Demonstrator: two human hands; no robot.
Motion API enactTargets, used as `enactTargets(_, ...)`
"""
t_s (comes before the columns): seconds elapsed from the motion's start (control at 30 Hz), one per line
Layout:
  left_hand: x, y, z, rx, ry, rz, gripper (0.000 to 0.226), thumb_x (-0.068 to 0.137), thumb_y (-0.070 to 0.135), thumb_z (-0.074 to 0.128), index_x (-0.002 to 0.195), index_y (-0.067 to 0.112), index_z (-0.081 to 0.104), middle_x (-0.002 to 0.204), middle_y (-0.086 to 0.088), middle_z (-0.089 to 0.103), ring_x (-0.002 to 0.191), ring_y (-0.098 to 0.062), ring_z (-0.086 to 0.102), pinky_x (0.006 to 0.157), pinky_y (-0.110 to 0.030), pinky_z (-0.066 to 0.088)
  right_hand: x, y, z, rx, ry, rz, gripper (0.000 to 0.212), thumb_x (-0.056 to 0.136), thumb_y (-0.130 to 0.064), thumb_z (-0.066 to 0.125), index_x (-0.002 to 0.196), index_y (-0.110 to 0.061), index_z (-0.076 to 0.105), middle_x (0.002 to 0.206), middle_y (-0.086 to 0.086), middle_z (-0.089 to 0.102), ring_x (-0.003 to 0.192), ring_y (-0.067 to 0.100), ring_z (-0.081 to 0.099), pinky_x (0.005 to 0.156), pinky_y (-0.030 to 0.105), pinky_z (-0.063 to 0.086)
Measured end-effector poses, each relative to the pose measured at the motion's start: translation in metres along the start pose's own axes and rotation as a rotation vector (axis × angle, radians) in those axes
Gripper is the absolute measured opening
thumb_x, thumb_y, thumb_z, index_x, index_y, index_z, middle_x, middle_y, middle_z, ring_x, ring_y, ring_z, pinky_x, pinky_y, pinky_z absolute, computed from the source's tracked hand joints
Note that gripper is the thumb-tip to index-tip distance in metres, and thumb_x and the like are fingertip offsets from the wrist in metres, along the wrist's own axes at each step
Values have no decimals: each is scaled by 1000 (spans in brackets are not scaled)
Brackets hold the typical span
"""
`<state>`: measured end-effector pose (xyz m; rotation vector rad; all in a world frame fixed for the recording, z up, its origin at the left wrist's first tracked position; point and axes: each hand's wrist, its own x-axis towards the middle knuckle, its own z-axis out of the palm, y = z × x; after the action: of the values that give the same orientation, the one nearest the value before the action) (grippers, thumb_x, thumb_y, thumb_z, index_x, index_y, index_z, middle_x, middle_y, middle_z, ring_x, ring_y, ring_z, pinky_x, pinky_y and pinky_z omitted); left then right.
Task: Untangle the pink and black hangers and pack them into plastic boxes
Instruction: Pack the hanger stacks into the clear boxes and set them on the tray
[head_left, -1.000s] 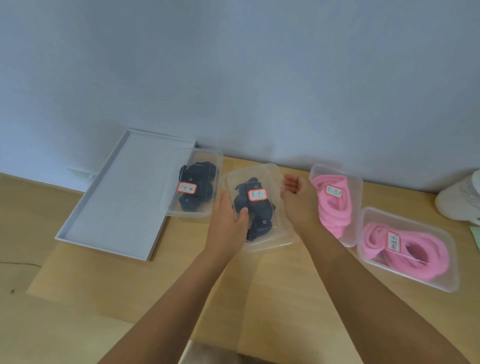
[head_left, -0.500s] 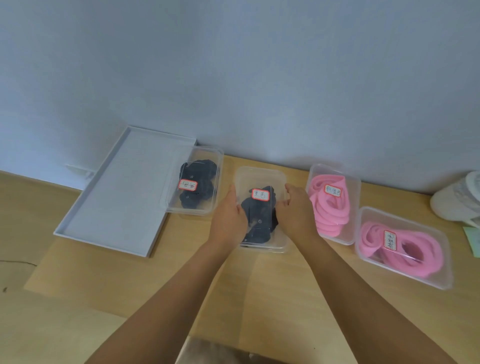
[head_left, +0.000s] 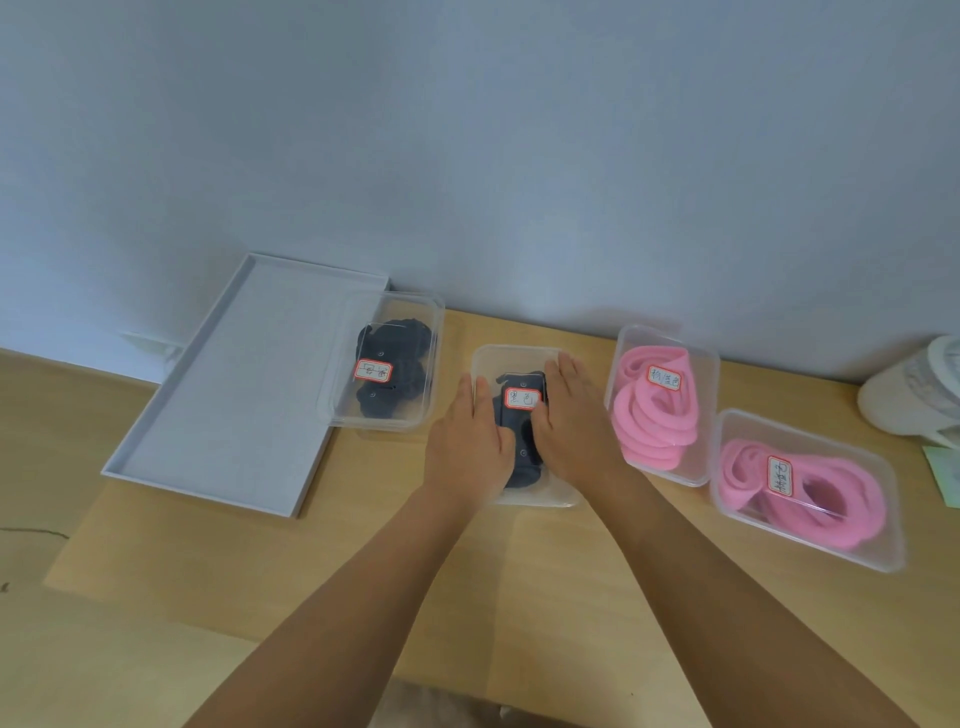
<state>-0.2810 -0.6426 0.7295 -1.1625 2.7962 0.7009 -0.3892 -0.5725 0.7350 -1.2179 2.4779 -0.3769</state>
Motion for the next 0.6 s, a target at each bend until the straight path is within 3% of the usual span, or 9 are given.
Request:
enactTargets(0.07,0,-1,1,61,-2,10,63,95,34,17,150,5,7,159,-13,4,141,-24,25,109,-32,26,4,-1,1,-28,36,-7,54,100,-28,25,145,1,21,155,16,17,144,26,11,115,29,1)
enactTargets(0.13,-1,-1,3,85,-16,19,80,83,48,2,150,4,6,158,-16,3,143,-25,21,110,-33,24,9,-2,1,-97,107,-24,68,90,-41,12,142,-1,29,147,16,32,135,30,28,111,35,17)
enactTargets(0.27,4,-5,9,118,-55,48,85,90,60,24,150,3,-1,158,-17,-3,145,-24,10,112,-33,19,15,0,3,-261,95,-33,80,77,-43,-2,140,-8,33,139,12,38,123,31,36,98,40,31)
enactTargets(0.4,1,-4,8,168,-74,57,116,61,78,5,150,4,-1,158,-17,-3,146,-24,4,114,-36,17,20,1,2,-228,100,-68,67,78,-39,15,116,0,53,120,16,52,107,36,48,88,45,38)
enactTargets(0.47,2,-5,5,185,-112,84,127,55,87,15,149,3,-5,157,-18,-7,146,-26,-3,116,-40,11,29,0,-5,-230,83,-113,50,83,-33,27,108,0,56,120,16,53,110,36,48,94,43,33)
enactTargets(0.5,4,-7,3,199,-143,108,131,57,90,25,148,2,-8,157,-18,-11,146,-27,-7,117,-42,7,33,-2,-7,-243,43,-157,45,89,-31,32,115,-2,54,129,15,49,119,33,43,100,40,28)
enactTargets(0.6,7,-6,-3,270,-190,169,134,64,87,42,146,-3,-16,154,-19,-22,142,-31,-22,118,-42,-7,35,-3,-3,-218,0,-294,61,91,-44,14,140,-16,38,150,7,32,138,24,27,112,37,18)
